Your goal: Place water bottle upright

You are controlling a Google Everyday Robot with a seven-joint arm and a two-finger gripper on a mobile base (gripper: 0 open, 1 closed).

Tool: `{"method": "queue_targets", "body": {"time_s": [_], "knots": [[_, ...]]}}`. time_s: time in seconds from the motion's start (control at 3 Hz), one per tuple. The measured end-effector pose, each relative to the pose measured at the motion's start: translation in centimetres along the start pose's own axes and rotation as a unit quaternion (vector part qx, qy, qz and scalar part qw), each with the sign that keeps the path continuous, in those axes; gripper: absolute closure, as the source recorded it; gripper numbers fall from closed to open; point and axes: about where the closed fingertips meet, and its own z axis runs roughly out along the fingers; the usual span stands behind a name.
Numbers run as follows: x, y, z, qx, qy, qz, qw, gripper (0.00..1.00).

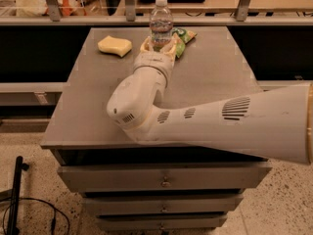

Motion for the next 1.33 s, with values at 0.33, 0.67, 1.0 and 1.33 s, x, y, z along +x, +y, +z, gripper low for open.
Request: {"method": "queue_targets", "body": {"time_s": [0.33,0.67,1.0,1.33], "knots": [[-0.5,-0.1,0.3,-0.003,-0.040,-0.012,0.9991,1.00],[-1.7,0.0,0.3,-0.010,-0.076,-0.016,0.9969,1.00],[-3.1,0.2,-0.3,-0.012,-0.084,-0.014,0.9963,1.00],[-4.0,0.2,-1.1,-0.009,-0.074,-0.002,0.9972,1.00]]}}
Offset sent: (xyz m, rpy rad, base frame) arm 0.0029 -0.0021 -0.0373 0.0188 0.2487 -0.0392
